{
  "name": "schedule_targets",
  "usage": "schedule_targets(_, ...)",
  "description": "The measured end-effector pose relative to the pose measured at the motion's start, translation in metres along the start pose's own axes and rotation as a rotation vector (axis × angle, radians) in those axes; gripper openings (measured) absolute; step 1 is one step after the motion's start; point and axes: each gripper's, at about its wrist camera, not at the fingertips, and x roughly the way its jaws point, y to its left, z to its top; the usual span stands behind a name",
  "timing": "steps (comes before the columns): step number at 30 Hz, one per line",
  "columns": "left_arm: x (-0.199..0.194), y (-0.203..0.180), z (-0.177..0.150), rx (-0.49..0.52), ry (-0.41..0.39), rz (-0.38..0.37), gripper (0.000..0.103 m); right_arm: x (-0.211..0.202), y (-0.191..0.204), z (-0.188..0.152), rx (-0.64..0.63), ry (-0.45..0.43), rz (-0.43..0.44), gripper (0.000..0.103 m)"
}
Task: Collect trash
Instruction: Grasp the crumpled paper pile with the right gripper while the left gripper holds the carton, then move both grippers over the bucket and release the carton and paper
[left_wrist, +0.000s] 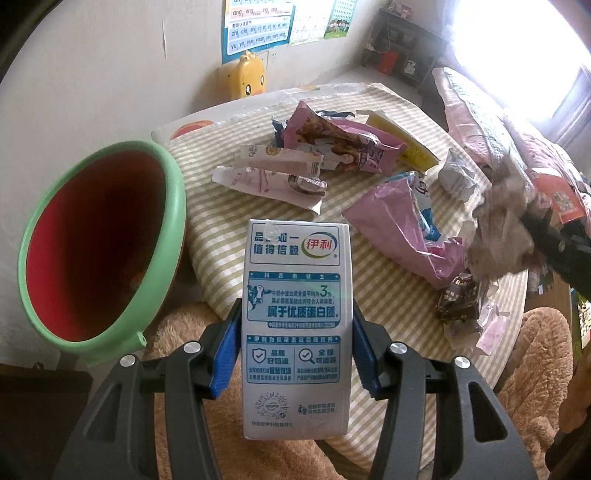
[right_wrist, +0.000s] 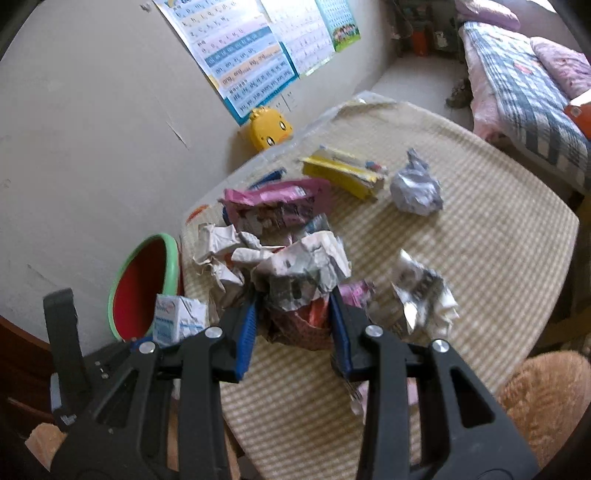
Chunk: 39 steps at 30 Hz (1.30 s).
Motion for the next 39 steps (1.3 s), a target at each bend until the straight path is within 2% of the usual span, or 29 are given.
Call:
schedule_targets(3, -0.002, -0.001, 0.000, 0.005, -0.007, 0.001, 0.051, 0.011, -0.013, -0.009, 0.041, 0.056, -0.007, 0.035)
schedule_targets(8, -0.001, -0.001, -0.001, 0.002, -0.004, 0.001, 0.051, 0.022, -0.017, -0.017, 0.061, 0.090, -0.006, 0.035)
schedule_targets(14, -0.002, 0.003, 0.001, -0.016, -0.013, -0.001, 0.051, 0.012, -0.009, -0.011, 0.045, 0.054, 0.005, 0.035)
schedule_targets(22, -0.020, 0.005, 0.007, 0.001, -0.102, 0.032, 0.051, 0.004, 0.016, -0.003, 0.004, 0.024, 0.041, 0.036)
schedule_targets(28, -0.034, 0.030, 0.016, -0.042, -0.159, 0.073, 0.051, 0.006, 0.039, 0.002, -0.033, 0.025, 0.062, 0.036)
schedule_targets(39, -0.044, 0.086, 0.013, -0.159, -0.188, 0.138, 0.051, 0.021, 0.092, 0.003, -0.135, 0.052, 0.108, 0.036)
